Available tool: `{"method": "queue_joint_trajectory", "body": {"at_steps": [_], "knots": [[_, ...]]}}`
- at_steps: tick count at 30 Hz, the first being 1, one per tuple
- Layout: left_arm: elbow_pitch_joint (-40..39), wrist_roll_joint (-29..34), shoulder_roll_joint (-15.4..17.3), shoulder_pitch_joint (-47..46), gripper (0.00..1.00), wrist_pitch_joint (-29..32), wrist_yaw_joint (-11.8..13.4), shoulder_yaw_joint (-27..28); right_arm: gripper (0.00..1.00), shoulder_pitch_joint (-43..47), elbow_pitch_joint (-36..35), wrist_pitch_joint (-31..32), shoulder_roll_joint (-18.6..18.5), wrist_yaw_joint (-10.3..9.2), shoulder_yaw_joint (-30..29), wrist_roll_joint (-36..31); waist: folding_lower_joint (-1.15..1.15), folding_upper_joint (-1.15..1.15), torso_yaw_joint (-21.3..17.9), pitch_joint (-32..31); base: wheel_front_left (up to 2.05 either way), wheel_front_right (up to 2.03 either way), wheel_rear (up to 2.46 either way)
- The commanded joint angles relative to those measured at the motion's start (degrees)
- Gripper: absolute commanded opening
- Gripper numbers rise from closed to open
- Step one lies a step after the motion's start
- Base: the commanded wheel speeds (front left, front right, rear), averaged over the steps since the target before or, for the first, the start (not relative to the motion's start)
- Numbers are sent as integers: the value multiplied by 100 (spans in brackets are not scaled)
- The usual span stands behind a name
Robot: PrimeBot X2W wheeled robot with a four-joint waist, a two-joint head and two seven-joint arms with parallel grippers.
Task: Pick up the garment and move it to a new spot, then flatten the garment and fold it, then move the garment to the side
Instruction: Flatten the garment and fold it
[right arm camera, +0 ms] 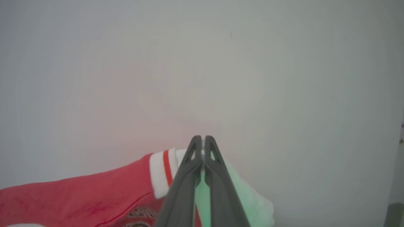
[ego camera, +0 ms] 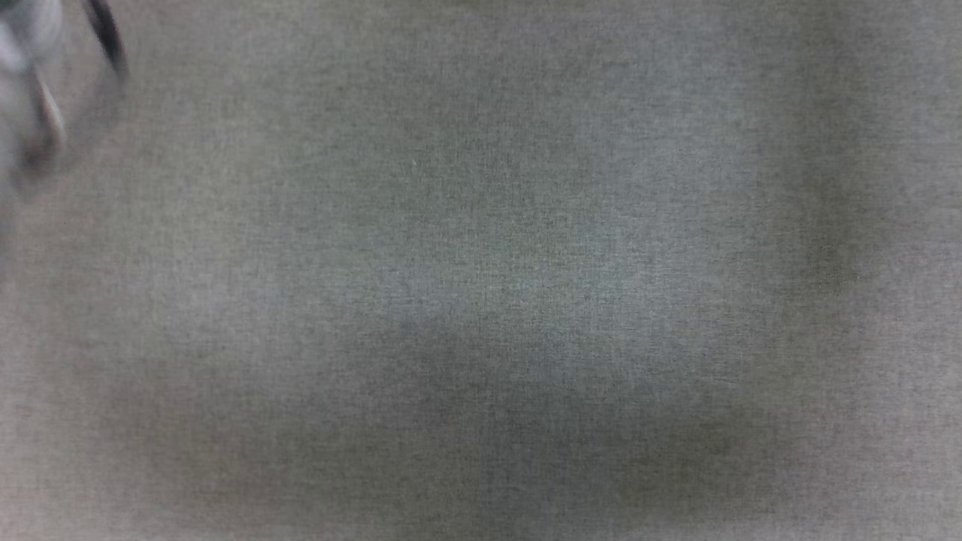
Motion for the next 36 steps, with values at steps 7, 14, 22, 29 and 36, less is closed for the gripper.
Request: {"method": "queue_joint_trajectory", "body": {"at_steps": [7,14,22,29,36], "knots": [[-1872,-247,968,2866,0,211,7,-666,0,2887,-1480,1227,-644,-8,915,1282,0,0,-59,-428,0,0,0],[-2593,0,1505,4235,0,244,7,-1406,0,5243,-3090,2384,-1020,-8,982,2047,0,0,-108,-743,0,0,0],[-3187,-102,2026,5326,0,5,7,-1585,0,7573,-4953,3672,-1170,-8,675,2361,0,0,-229,-1189,0,0,0],[-3991,-61,2566,6153,0,-73,7,-1618,0,8759,-6063,4254,-1149,-8,473,2222,0,0,-218,-1413,0,0,0],[-4407,97,3017,6863,0,-90,7,-1772,0,10038,-6949,4665,-1080,-8,196,1889,0,0,-71,-1525,0,0,0]]}}
